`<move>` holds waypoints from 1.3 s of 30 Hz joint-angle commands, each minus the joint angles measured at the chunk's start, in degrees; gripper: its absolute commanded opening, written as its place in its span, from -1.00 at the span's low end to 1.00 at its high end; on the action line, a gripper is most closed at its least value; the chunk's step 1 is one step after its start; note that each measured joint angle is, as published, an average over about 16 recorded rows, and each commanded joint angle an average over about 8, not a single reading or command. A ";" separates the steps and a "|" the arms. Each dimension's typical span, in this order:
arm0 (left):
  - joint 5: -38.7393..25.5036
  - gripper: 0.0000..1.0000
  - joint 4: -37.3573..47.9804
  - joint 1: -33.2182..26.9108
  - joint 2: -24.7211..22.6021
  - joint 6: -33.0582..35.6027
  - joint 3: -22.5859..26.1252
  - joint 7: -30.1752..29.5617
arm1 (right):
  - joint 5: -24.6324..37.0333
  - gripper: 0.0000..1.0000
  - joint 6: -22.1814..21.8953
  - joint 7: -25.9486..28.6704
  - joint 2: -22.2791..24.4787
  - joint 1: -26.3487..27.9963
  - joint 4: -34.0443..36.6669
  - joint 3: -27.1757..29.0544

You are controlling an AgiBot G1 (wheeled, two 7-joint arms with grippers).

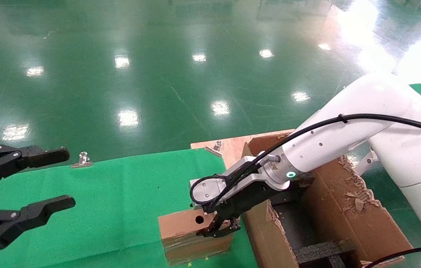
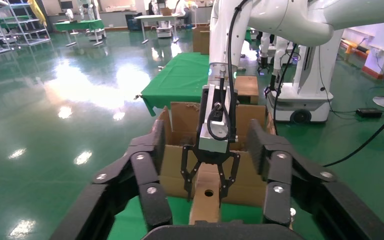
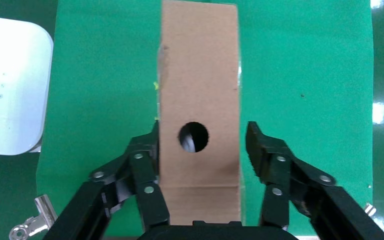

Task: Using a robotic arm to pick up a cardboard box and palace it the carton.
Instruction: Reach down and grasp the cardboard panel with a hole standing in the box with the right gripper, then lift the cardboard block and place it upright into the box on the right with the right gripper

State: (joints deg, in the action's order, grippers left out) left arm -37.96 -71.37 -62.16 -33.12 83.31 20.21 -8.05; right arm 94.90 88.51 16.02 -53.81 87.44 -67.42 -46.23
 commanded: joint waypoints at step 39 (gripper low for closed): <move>0.00 1.00 0.00 0.00 0.00 0.00 0.01 0.00 | -21.32 -1.00 2.67 -13.25 1.58 29.18 20.65 -8.38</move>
State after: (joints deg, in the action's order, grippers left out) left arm -37.96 -71.36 -62.17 -33.12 83.31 20.22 -8.04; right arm 74.03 91.24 2.97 -52.34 115.82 -47.20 -54.62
